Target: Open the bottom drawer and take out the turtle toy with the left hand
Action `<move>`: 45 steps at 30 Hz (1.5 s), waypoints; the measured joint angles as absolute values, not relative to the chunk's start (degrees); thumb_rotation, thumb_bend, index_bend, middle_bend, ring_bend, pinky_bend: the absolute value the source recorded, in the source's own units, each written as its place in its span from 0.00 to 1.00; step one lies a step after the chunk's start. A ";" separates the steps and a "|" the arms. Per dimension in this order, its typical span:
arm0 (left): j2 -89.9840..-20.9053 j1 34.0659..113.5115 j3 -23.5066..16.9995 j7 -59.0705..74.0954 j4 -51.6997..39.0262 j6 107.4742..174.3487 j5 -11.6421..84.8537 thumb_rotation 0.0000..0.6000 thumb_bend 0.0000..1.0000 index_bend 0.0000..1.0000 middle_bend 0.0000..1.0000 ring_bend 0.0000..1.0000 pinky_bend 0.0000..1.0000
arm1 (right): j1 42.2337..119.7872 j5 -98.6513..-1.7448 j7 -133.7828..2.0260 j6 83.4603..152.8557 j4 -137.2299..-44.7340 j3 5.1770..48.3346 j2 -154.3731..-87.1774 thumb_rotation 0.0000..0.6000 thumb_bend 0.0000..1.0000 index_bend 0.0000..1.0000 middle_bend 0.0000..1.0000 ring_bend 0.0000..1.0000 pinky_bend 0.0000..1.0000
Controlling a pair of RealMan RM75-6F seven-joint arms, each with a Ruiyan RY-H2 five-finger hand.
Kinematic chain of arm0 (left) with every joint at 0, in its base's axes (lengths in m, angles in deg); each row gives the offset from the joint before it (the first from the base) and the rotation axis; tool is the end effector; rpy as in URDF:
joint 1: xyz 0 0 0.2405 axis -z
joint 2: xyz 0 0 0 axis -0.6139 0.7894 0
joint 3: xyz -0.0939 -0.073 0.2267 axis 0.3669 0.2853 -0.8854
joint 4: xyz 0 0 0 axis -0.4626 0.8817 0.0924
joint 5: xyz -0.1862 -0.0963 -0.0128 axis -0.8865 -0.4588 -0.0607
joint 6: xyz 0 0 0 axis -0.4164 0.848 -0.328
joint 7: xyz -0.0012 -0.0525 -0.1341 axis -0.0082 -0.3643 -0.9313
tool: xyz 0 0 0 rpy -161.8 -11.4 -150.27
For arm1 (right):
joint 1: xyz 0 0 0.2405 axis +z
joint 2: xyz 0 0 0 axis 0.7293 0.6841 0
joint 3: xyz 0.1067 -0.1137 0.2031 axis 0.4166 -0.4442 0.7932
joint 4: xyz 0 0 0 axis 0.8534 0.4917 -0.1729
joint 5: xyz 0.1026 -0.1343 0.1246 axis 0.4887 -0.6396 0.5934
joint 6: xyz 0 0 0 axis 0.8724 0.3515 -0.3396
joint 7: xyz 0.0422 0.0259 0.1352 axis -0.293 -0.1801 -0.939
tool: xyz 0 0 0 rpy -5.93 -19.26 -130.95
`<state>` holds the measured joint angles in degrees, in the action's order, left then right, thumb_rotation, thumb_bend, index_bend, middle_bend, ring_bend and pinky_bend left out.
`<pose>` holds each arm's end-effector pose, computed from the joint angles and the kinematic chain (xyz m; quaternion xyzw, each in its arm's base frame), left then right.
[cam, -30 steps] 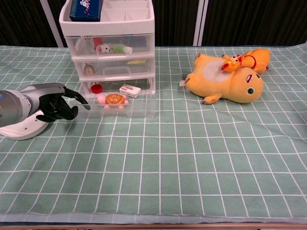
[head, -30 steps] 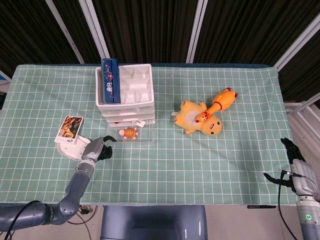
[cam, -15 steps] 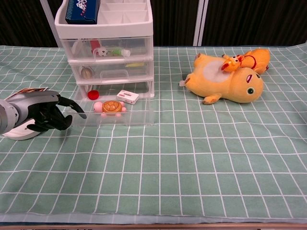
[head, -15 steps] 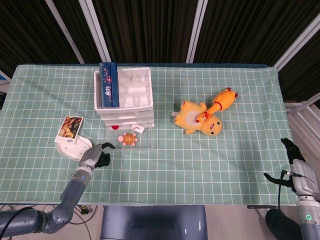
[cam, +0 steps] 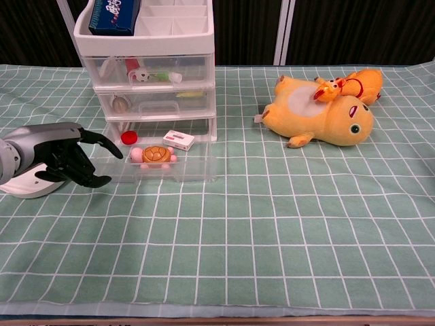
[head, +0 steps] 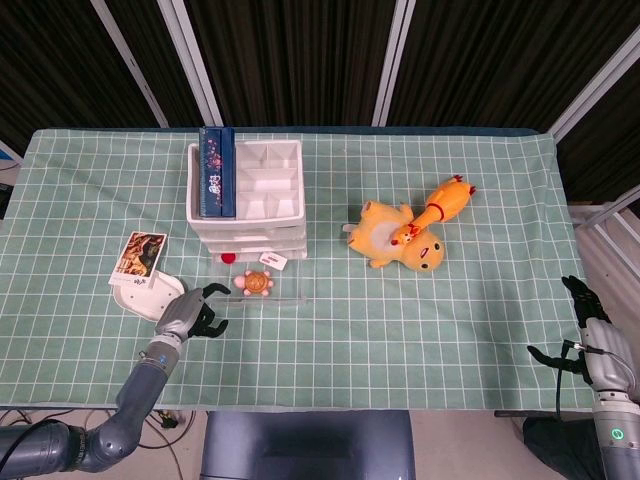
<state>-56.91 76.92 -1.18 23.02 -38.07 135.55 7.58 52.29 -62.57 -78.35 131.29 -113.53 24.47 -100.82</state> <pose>-0.1680 0.2886 -0.0161 -0.5704 -0.6635 -0.3146 0.3679 -0.3175 -0.1994 0.1588 0.4758 -0.5261 0.4415 0.5494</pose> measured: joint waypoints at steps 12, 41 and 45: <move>-58.96 81.72 1.89 31.09 -33.72 139.91 10.08 1.00 0.32 0.39 1.00 1.00 1.00 | 52.29 -62.56 -78.64 131.21 -113.51 24.50 -100.76 1.00 0.13 0.00 0.00 0.00 0.18; -68.90 91.83 1.92 50.23 -18.85 139.35 -0.41 1.00 0.29 0.44 1.00 1.00 1.00 | 52.34 -62.19 -79.70 130.54 -113.71 24.54 -100.44 1.00 0.13 0.00 0.00 0.00 0.18; -69.67 92.11 1.85 50.87 -17.89 139.37 -0.68 1.00 0.29 0.44 1.00 1.00 1.00 | 52.34 -62.13 -79.79 130.49 -113.78 24.57 -100.38 1.00 0.13 0.00 0.00 0.00 0.18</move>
<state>-69.67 92.11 1.85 50.87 -17.89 139.37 -0.68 52.34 -62.13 -79.79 130.49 -113.78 24.57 -100.38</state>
